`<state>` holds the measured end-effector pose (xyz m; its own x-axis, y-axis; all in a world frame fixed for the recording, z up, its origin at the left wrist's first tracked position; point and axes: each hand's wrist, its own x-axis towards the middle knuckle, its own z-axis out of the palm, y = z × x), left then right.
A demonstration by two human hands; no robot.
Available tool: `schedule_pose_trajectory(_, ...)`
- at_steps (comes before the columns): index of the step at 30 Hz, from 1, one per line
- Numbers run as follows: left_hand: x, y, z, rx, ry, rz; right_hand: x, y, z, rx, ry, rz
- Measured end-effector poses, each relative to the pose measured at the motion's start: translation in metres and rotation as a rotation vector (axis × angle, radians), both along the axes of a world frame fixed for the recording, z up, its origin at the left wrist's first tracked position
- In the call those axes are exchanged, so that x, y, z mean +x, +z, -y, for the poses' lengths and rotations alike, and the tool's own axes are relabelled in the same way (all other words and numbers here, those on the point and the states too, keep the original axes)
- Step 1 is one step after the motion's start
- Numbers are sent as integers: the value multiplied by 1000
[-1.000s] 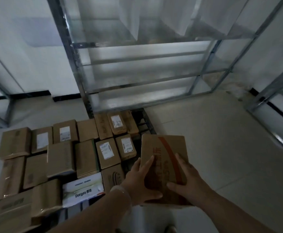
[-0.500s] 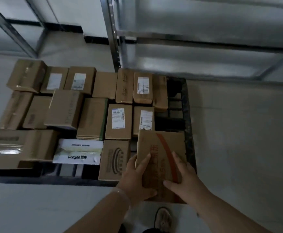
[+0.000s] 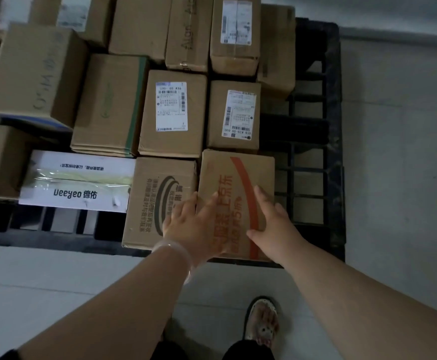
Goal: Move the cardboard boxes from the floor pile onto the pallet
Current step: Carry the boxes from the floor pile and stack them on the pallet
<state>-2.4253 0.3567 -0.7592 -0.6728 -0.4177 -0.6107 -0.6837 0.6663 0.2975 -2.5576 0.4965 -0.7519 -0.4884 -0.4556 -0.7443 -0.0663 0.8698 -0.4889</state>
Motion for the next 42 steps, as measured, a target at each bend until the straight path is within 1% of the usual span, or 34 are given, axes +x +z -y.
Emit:
schedule_pose_trajectory(6, 11, -17, 4, -105, 0, -75, 4, -10, 2, -11, 42, -2)
schedule_pose_trajectory(9, 9, -14, 5, -114, -20, -31, 2, -4, 3, 20, 82, -19)
schedule_pose_trajectory(12, 3, 1, 14, -123, -52, 9, -1, 12, 10, 81, 155, -119)
schedule_pose_trajectory(16, -1, 43, 34, -190, -43, -39, -8, 59, 18, 99, 301, -258)
schedule_pose_trajectory(21, 5, 145, 51, -232, 19, -79, -11, 166, 30, 52, 568, -396)
schedule_pose_trajectory(27, 26, 315, 61, -323, 98, -161, -2, 328, 47, -62, 725, -525)
schedule_pose_trajectory(30, 46, 389, 52, -354, 183, -155, 19, 397, 58, -147, 844, -554)
schedule_pose_trajectory(33, 82, 449, 36, -381, 315, -147, 51, 454, 66, -236, 947, -573)
schedule_pose_trajectory(35, 116, 483, 20, -424, 404, -152, 78, 486, 69, -283, 1052, -584)
schedule_pose_trajectory(38, 173, 529, -4, -504, 513, -161, 122, 527, 78, -351, 1236, -636)
schedule_pose_trajectory(42, 256, 582, -21, -551, 711, -174, 192, 578, 95, -461, 1381, -654)
